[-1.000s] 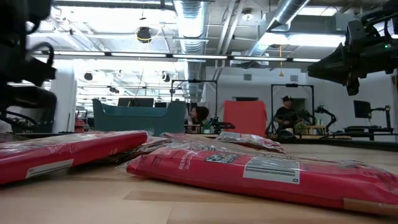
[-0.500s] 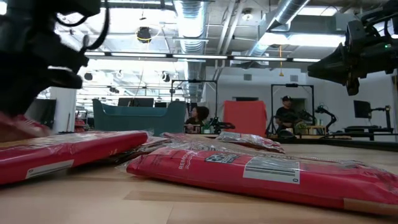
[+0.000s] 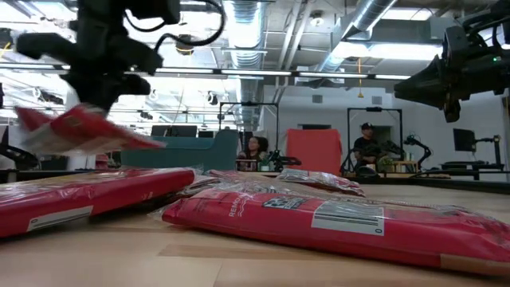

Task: Sort popcorn bags into baskets
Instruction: Put the red popcorn bag into the blue bin

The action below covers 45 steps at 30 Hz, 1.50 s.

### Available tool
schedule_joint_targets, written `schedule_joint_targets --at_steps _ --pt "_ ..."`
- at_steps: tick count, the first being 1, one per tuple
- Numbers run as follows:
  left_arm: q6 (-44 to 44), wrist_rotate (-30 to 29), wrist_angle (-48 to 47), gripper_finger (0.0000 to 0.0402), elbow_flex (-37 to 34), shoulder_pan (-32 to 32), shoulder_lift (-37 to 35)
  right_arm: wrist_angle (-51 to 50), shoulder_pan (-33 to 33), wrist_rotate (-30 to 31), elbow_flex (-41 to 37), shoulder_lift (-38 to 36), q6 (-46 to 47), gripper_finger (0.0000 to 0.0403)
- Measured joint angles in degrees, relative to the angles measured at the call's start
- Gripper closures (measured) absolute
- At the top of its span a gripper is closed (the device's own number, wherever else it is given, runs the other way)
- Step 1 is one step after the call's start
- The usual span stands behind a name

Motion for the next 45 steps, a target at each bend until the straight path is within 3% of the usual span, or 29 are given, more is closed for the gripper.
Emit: schedule_joint_targets --at_steps 6,16,28,35,45 --pt "7.79 -2.46 -0.74 0.0401 5.94 8.23 -0.03 0.0 -0.01 0.0 -0.02 0.0 0.0 0.0295" --pt "21.03 -8.08 2.56 0.0401 13.55 27.33 -0.03 0.0 -0.01 0.15 -0.04 0.01 -0.02 0.0295" --pt "28.45 -8.21 15.7 0.0401 16.52 47.49 2.45 0.0 -0.03 0.17 -0.04 0.01 -0.02 0.0295" --pt "28.97 -5.32 19.19 0.0401 16.52 52.15 11.24 0.0 -0.03 0.15 -0.04 0.01 -0.03 0.0295" --pt "27.01 -4.89 20.76 0.0401 16.47 52.37 22.22 0.0 -0.03 0.15 -0.04 0.01 -0.02 0.0295"
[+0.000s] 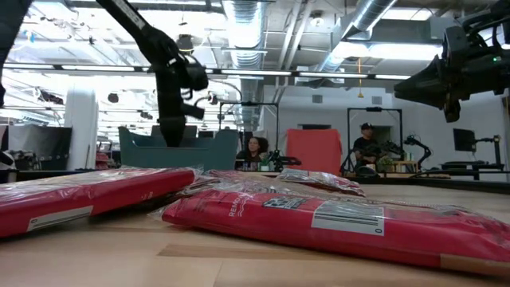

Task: Sort popcorn bags into baskets
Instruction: Put the red popcorn bag into the blue bin

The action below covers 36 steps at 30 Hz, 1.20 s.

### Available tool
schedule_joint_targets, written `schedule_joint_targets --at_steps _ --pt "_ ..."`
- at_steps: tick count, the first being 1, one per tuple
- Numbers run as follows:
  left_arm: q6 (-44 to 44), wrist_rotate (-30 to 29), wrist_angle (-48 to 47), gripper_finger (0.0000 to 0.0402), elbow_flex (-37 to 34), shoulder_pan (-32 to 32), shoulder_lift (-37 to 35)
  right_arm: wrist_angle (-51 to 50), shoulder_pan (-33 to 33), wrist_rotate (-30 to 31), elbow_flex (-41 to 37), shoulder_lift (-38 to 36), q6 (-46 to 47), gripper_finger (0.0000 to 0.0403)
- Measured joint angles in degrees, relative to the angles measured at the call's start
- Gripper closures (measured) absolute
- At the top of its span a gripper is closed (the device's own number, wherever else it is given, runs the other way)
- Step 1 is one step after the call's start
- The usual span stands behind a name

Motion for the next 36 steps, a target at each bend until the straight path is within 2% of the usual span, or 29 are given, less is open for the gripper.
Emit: schedule_joint_targets --at_steps 5,8,17,21,24,27,30,34,36 --pt "0.68 -0.55 0.08 0.0397 0.0 0.0 3.03 0.0 0.0 0.0 0.0 0.0 0.0 0.0295" --pt "1.13 -1.8 0.33 0.0377 0.0 0.0 3.69 0.0 -0.02 0.01 0.0 0.01 0.0 0.0295" --pt "3.57 -2.82 -0.74 0.0248 0.4 -0.25 3.78 0.0 -0.02 0.0 0.0 0.01 0.0 0.0295" --pt "1.8 -3.8 -4.72 0.0198 4.28 -0.42 3.78 0.0 -0.02 0.0 0.0 0.0 0.0 0.0295" --pt "-0.63 -1.63 -9.23 0.0174 8.57 -0.54 3.78 0.0 -0.02 0.01 0.0 0.0 0.0 0.0295" --pt "-3.46 4.21 -15.29 0.0163 13.7 -0.65 3.78 0.0 -0.02 0.0 0.0 -0.01 0.0 0.0295" --pt "-6.56 16.1 -21.21 0.0161 17.62 -1.37 3.49 0.0 -0.02 0.01 0.0 0.0 0.0 0.0295" --pt "-6.99 31.69 -24.52 0.016 17.29 -5.26 0.8 0.0 -0.02 0.0 0.0 0.0 0.0 0.0295" --pt "-6.32 35.66 -25.35 0.016 15.74 -9.04 -0.85 -0.02 -0.02 0.0 0.0 0.01 0.0 0.0295"
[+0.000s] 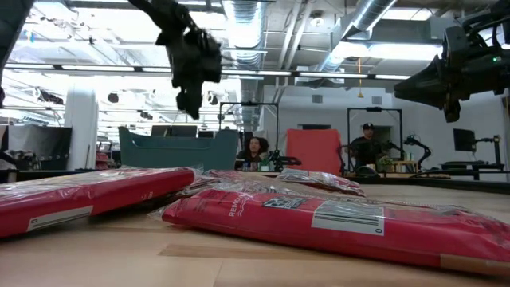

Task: Sort popcorn bags into baskets
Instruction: Put the red popcorn bag into the blue bin

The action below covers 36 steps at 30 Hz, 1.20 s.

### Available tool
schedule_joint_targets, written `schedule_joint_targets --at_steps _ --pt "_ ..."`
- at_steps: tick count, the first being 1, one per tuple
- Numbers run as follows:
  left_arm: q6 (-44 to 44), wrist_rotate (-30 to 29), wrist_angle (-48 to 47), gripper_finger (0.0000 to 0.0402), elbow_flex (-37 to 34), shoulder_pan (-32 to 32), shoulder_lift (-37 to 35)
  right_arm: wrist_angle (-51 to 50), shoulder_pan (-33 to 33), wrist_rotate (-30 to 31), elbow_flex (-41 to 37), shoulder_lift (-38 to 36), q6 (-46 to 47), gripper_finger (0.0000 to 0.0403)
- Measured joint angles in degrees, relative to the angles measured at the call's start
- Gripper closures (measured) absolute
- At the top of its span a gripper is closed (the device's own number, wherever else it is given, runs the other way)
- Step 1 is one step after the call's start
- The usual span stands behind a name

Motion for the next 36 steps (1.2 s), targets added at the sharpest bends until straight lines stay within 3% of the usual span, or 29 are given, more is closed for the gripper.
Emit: schedule_joint_targets --at_steps 3,7,14,18,28,36 --pt "0.73 -1.12 -0.59 0.016 -3.96 -7.4 -2.68 0.0 0.0 0.0 0.0 0.0 0.0 0.0295" --pt "0.87 -8.31 0.65 0.016 -10.92 -17.66 -5.64 0.0 0.0 0.0 0.0 -0.01 -0.05 0.0295" --pt "0.82 -12.02 17.02 0.016 -25.14 -29.22 -7.95 -0.04 0.0 0.0 0.0 -0.01 -0.33 0.0295" --pt "2.32 -15.77 24.34 0.016 -29.73 -32.26 -7.95 -0.04 0.0 -0.02 0.0 -0.01 -0.44 0.0295" --pt "4.29 -13.55 26.88 0.016 -33.1 -35.47 -8.02 -0.04 0.0 -0.02 0.0 0.0 -0.44 0.0295" --pt "4.85 -10.45 34.15 0.0161 -37.61 -35.85 -8.02 -0.07 0.0 -0.17 0.01 0.0 -0.42 0.0295"
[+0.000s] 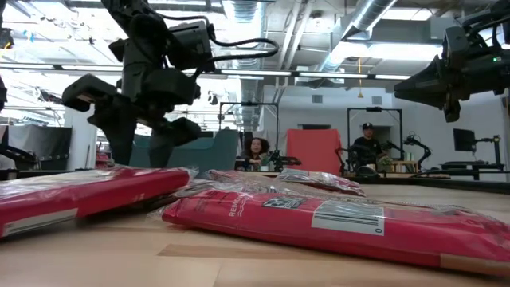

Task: Sort popcorn bags into baskets
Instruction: Put the red popcorn bag into the blue bin

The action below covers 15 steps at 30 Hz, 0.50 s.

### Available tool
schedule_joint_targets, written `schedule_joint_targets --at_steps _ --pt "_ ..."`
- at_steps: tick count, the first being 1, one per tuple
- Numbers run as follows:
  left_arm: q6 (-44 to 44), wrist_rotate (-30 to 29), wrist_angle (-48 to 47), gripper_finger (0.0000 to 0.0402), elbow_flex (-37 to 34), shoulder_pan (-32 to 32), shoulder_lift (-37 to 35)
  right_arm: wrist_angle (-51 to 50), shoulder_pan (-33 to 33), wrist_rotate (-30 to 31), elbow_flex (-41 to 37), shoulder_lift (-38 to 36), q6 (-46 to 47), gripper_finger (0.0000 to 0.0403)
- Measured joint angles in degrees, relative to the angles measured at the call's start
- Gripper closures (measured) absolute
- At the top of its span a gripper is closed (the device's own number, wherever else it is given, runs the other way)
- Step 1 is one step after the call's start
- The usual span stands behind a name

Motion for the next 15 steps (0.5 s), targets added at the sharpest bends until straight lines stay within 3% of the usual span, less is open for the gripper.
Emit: schedule_joint_targets --at_steps 9,15 --pt "1.5 -2.62 0.05 0.0199 -1.1 0.02 0.0 0.0 0.0 0.0 -0.01 0.0 0.0 0.0295" --pt "1.03 -6.44 -0.97 0.0199 -1.07 2.37 0.0 0.0 0.0 0.0 0.0 0.0 0.0 0.0295"
